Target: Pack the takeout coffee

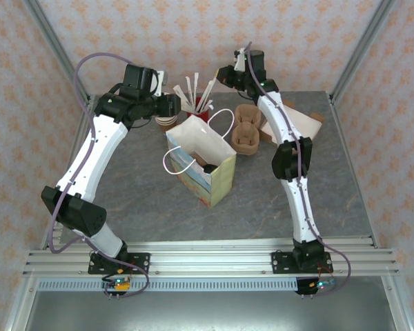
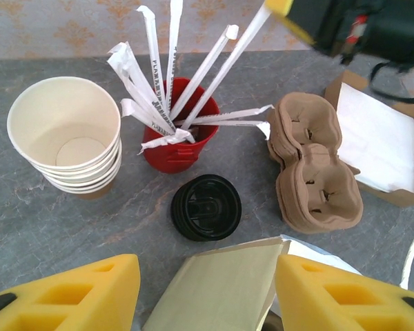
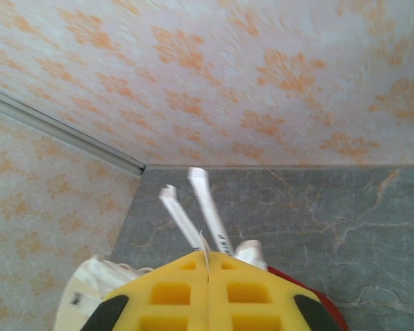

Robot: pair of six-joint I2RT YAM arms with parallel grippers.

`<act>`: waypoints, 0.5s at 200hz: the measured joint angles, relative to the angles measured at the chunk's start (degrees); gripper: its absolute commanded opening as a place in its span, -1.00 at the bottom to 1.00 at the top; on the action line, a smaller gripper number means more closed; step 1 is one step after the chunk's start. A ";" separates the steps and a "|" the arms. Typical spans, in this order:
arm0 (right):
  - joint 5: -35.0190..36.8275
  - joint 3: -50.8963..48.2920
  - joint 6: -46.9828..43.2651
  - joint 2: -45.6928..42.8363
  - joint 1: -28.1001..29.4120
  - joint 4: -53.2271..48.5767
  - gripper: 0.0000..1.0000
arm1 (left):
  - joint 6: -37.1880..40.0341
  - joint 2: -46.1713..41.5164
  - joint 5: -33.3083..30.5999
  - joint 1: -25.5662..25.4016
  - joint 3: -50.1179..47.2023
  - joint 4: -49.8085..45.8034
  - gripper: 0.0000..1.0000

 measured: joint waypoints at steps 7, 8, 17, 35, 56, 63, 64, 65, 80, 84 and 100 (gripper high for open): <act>0.61 0.00 -0.83 -1.68 0.00 -0.85 -1.00 | 0.00 0.00 0.09 0.00 0.00 0.00 0.11; 0.70 0.00 -0.96 -1.86 0.00 -1.01 -1.00 | 0.00 0.00 0.09 0.00 0.00 0.00 0.11; 1.66 0.00 -2.03 -4.17 0.00 -2.08 -1.00 | -0.02 -0.04 0.17 0.00 0.00 0.00 0.11; 3.30 0.00 -3.87 -8.70 0.00 -4.04 -1.00 | -0.17 -0.44 0.57 0.00 0.00 0.00 0.11; 4.63 0.00 -5.51 -13.86 0.00 -6.47 -1.00 | -0.46 -1.84 1.05 0.00 0.00 0.00 0.11; 4.85 0.00 -5.97 -15.41 0.00 -7.34 -1.00 | -0.68 -2.67 1.20 0.00 0.00 0.02 0.11; 4.87 0.00 -6.03 -15.69 0.00 -7.52 -1.00 | -0.68 -2.84 1.22 -0.02 0.00 0.02 0.11; 4.92 0.00 -6.08 -15.82 0.00 -7.61 -1.00 | -0.70 -2.91 1.22 0.00 0.00 0.04 0.11; 5.25 0.02 -7.13 -19.37 0.02 -9.92 -1.00 | -1.53 -5.14 1.60 0.00 -0.15 0.42 0.10; 5.27 0.02 -7.48 -20.46 0.13 -10.58 -1.00 | -1.77 -5.99 1.73 -0.02 -0.42 0.72 0.11; 5.25 -0.20 -8.70 -24.48 0.57 -13.11 -1.00 | -2.47 -9.33 2.12 0.00 -2.03 1.92 0.11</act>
